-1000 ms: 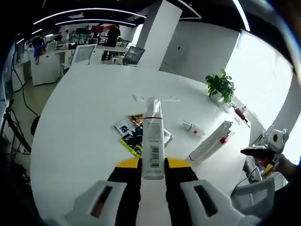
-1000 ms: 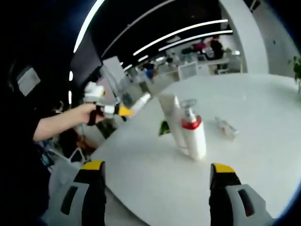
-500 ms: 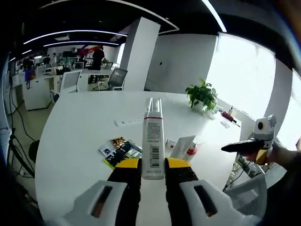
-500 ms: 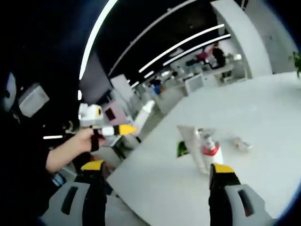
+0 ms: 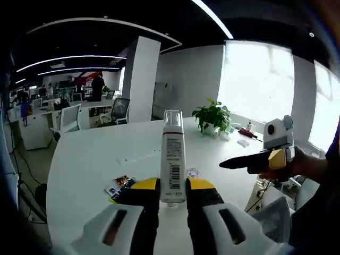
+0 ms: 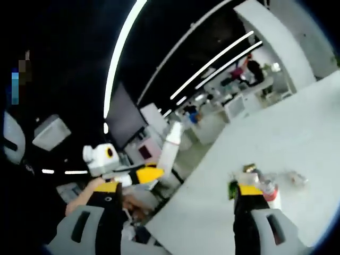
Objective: Arrange the skincare products in the storage area until every visible bottle or jar stands upright without overlapping.
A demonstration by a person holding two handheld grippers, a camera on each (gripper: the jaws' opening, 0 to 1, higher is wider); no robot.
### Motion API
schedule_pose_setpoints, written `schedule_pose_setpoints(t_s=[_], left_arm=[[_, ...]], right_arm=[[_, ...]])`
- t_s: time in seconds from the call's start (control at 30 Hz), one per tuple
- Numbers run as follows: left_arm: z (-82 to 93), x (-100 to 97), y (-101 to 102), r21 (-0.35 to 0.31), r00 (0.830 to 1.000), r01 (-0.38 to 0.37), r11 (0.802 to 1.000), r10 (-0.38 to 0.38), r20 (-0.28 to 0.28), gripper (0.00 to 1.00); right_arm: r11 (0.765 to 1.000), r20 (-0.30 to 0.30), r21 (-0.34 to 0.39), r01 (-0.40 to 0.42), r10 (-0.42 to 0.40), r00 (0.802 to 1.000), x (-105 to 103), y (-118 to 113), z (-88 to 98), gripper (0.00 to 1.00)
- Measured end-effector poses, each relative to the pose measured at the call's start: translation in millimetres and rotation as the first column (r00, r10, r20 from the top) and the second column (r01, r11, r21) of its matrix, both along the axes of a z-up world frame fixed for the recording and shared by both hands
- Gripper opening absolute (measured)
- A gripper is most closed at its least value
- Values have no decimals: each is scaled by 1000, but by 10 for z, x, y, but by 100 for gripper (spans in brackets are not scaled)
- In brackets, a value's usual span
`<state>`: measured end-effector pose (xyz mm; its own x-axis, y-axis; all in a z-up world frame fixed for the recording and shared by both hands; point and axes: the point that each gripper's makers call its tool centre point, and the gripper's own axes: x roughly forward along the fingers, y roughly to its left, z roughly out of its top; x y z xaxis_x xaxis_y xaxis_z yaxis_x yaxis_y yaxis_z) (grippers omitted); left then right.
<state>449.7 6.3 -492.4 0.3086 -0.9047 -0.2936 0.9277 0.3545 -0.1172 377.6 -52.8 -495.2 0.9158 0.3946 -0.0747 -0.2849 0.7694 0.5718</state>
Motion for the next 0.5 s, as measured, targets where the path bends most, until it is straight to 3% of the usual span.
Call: schedule_pose_setpoints(t_s=[0.3, 0.5], left_arm=[[160, -357, -74, -7, 997, 43, 999, -42, 61, 17], [195, -473, -99, 25, 990, 63, 998, -66, 121, 17]], right_arm=[[999, 29, 33, -27, 26, 999, 121, 168, 156, 84], [996, 49, 77, -46, 42, 998, 197, 270, 273, 82]])
